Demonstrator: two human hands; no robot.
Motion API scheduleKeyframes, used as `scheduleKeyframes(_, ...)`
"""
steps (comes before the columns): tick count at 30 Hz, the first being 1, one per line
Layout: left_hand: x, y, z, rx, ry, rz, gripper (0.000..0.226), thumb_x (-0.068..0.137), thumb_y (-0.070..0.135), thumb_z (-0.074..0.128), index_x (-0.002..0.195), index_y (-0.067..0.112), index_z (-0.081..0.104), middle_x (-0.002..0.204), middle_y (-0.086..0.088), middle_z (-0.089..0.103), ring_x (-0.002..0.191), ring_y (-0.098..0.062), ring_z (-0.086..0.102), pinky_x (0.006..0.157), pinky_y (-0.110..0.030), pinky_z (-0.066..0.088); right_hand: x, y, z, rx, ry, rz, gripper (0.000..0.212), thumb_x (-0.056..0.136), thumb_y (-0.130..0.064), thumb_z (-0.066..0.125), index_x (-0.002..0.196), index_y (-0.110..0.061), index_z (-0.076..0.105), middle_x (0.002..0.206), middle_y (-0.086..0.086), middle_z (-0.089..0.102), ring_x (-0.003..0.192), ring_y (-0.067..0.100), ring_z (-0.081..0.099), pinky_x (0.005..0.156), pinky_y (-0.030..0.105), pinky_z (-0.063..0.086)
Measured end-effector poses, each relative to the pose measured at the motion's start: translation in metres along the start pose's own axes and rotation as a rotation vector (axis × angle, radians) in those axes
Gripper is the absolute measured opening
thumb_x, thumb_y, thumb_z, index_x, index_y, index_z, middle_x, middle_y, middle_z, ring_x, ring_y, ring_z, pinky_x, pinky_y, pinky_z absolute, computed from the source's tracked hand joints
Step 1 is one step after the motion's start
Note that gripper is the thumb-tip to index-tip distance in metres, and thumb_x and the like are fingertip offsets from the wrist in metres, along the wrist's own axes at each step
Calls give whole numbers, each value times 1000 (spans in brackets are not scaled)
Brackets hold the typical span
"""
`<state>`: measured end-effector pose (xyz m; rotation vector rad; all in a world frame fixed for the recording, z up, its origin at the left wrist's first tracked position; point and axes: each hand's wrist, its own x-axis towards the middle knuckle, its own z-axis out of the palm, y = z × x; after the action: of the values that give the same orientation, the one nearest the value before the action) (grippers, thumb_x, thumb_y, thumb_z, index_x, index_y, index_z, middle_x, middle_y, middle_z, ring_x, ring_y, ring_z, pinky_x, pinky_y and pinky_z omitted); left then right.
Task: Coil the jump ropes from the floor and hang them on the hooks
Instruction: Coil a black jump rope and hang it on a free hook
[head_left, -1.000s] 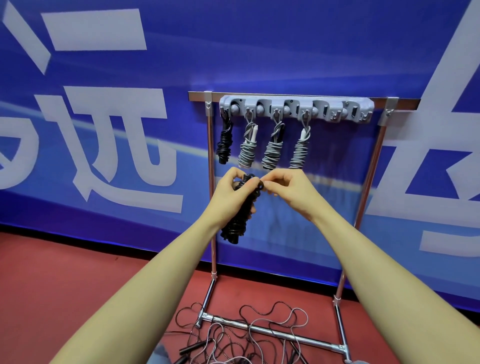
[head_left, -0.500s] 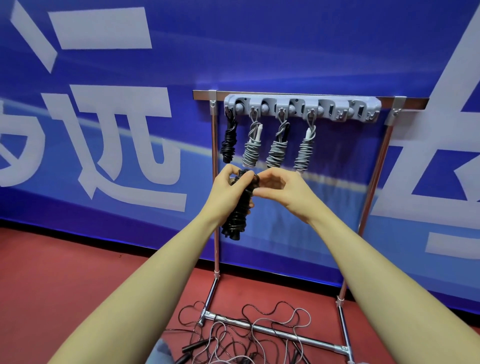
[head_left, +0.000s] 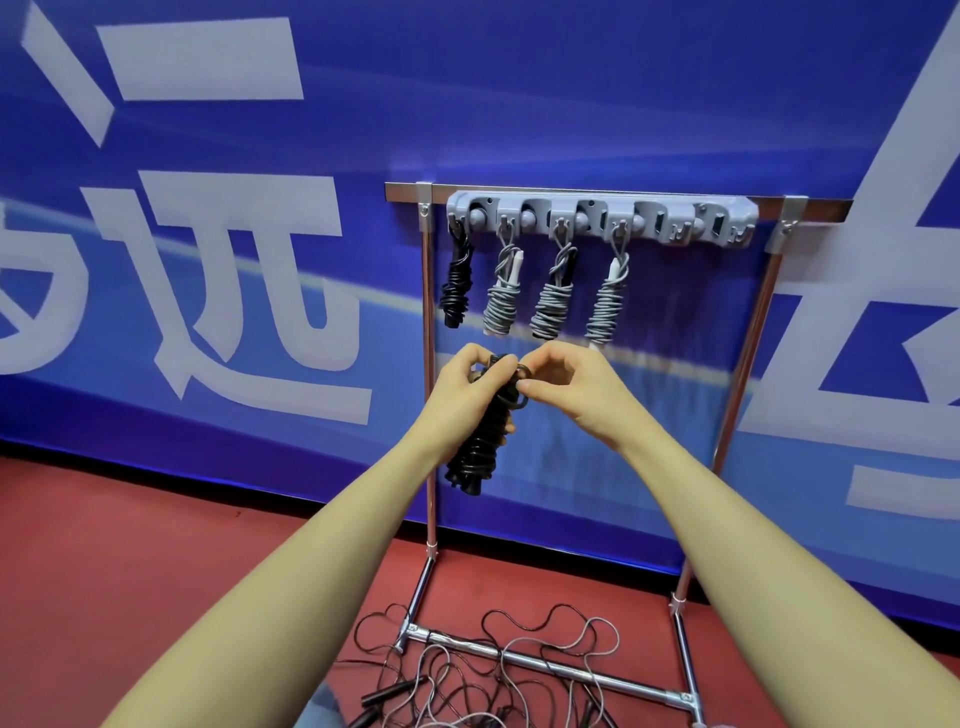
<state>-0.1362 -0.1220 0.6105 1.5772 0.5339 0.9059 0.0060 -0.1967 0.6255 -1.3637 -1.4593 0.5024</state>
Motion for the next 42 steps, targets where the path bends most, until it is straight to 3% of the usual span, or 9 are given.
scheduleKeyframes(7,-3,5,-2,24,-103,-25,24,80,28,46,96,10,42,78,-7,61,56,-27,57,51,-34,49,-4,1,7,-133,98,-43,7,91,-10,60,85,-8,59,75,3,67,69,12,62,75,35,52)
scheduleKeyframes(11,-8,3,4,18,-6,-47,38,95,39,39,102,2,44,75,-11,57,53,-27,55,50,-34,48,-3,-3,14,-198,124,-76,8,92,-11,57,85,-9,57,72,4,64,59,10,54,67,32,48)
scheduleKeyframes(13,-8,4,3,22,15,-44,31,100,33,37,100,3,44,74,-9,59,54,-27,55,50,-34,49,-2,-3,14,-176,117,-73,7,91,-9,57,85,-8,58,72,3,64,58,9,52,64,28,47)
scheduleKeyframes(19,-7,10,0,-152,-100,-186,9,97,24,48,96,17,43,88,-6,60,74,-25,63,74,-50,55,-2,3,9,-79,124,-26,5,90,-6,60,86,-6,61,80,13,66,67,16,58,69,37,50)
scheduleKeyframes(22,-8,12,3,-209,-76,-283,22,93,29,50,107,12,49,86,-7,60,67,-28,62,71,-46,53,-2,1,7,-67,102,-36,3,90,-5,60,88,-3,61,83,13,67,72,18,60,71,32,51)
scheduleKeyframes(27,-8,11,8,-93,15,-259,27,93,33,52,94,9,63,76,-4,65,60,-26,60,61,-36,50,-3,4,8,-91,109,-17,8,90,-8,60,82,-10,60,82,14,67,70,16,58,72,40,50)
scheduleKeyframes(31,-8,8,9,-65,99,-180,27,89,29,58,97,3,58,70,-4,65,52,-25,55,52,-31,45,-3,6,13,-91,155,13,17,89,-12,63,76,-20,57,79,8,64,71,15,54,71,36,47)
scheduleKeyframes(37,-7,8,12,-119,117,-182,17,85,16,60,92,15,45,72,-12,59,49,-24,50,49,-31,43,-1,2,18,-83,172,34,18,88,-11,66,74,-19,57,71,-2,60,66,9,52,65,23,44)
scheduleKeyframes(42,-5,10,12,-87,115,-150,22,83,11,62,87,14,41,67,-10,59,50,-24,50,49,-31,42,1,4,16,-81,191,52,18,86,-14,68,73,-18,56,73,2,62,67,12,51,64,27,43)
